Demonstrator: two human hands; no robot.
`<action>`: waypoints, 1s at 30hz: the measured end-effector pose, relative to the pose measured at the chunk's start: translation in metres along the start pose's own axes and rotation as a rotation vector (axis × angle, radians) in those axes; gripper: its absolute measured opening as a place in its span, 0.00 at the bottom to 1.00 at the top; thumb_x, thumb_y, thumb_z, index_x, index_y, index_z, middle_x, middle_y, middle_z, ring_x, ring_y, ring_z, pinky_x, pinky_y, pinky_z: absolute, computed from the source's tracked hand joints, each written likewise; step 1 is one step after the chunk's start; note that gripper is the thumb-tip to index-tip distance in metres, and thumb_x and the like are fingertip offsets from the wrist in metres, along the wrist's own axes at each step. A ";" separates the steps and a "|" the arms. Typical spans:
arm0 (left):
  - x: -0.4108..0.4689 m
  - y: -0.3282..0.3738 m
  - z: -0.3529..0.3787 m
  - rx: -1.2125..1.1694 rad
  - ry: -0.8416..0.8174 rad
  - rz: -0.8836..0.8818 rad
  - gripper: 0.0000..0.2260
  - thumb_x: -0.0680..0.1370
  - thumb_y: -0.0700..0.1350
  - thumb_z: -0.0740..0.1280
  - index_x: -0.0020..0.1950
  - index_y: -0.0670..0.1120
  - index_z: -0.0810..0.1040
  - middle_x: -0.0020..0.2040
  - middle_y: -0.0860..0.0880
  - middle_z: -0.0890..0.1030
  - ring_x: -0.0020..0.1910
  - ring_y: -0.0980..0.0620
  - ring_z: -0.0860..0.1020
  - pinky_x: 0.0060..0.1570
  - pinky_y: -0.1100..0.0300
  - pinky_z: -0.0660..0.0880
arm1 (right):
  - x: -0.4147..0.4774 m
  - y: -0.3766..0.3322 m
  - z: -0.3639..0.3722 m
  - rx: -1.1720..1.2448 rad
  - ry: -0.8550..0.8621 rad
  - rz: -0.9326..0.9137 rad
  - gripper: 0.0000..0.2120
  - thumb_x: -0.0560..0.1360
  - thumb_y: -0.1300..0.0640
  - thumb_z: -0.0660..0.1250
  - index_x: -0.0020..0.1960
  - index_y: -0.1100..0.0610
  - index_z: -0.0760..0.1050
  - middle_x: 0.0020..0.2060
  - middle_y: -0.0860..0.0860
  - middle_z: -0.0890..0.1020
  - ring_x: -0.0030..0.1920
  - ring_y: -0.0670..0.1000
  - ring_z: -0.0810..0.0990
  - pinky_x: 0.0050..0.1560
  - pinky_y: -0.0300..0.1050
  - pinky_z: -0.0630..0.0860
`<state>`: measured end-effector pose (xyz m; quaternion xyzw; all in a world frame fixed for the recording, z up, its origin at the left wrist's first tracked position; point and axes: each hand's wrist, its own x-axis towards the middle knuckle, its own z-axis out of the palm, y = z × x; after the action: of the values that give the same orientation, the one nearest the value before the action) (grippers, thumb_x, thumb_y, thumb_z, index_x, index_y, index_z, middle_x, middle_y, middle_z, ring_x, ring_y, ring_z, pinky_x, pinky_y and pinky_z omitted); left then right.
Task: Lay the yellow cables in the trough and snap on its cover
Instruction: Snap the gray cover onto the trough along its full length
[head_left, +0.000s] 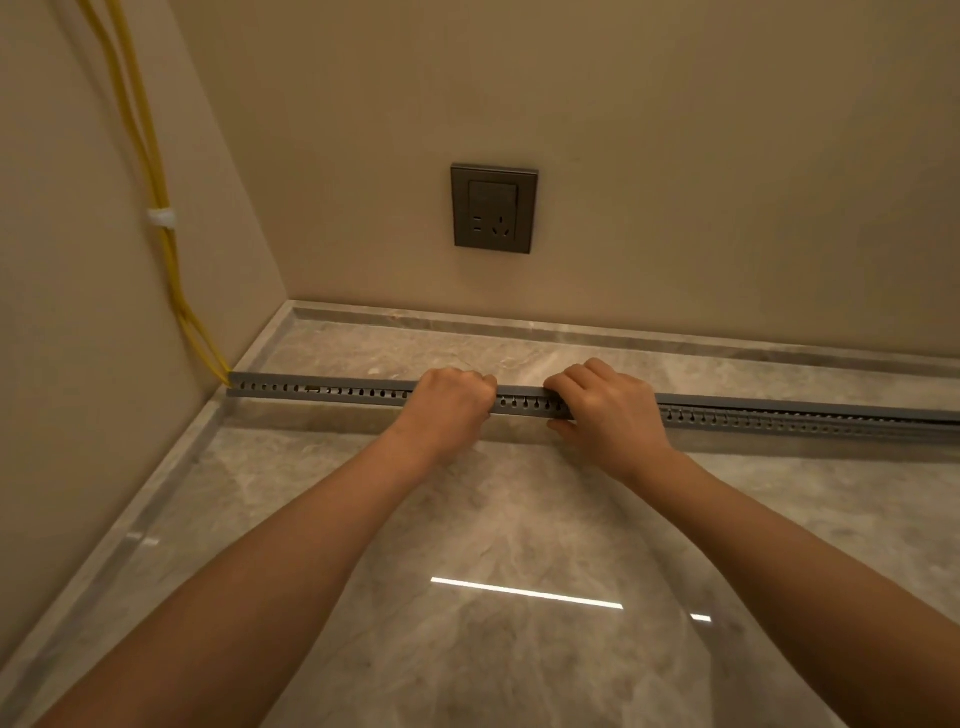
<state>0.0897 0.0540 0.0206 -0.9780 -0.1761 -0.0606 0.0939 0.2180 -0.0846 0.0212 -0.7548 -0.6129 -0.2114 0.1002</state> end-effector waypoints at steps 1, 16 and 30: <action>0.000 0.000 0.000 -0.002 0.003 -0.005 0.06 0.77 0.42 0.63 0.52 0.42 0.75 0.49 0.44 0.81 0.48 0.43 0.79 0.43 0.53 0.72 | 0.002 -0.003 0.000 -0.017 0.001 0.015 0.11 0.61 0.59 0.77 0.39 0.59 0.79 0.32 0.53 0.81 0.33 0.54 0.78 0.24 0.43 0.70; -0.009 0.002 0.004 -0.071 0.130 0.047 0.09 0.77 0.44 0.65 0.54 0.41 0.74 0.49 0.45 0.80 0.48 0.46 0.78 0.43 0.55 0.73 | 0.021 0.006 0.003 0.058 -0.101 -0.006 0.05 0.69 0.59 0.68 0.42 0.60 0.80 0.32 0.56 0.81 0.33 0.59 0.78 0.30 0.44 0.65; 0.008 0.044 -0.002 0.111 0.253 0.091 0.09 0.66 0.49 0.76 0.39 0.47 0.79 0.34 0.51 0.79 0.34 0.54 0.78 0.31 0.63 0.74 | 0.016 0.011 -0.001 0.160 -0.006 -0.025 0.06 0.61 0.62 0.73 0.32 0.61 0.76 0.23 0.56 0.77 0.24 0.58 0.74 0.23 0.46 0.71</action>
<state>0.1130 0.0153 0.0168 -0.9629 -0.1213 -0.1691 0.1716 0.2308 -0.0731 0.0301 -0.7372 -0.6376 -0.1608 0.1555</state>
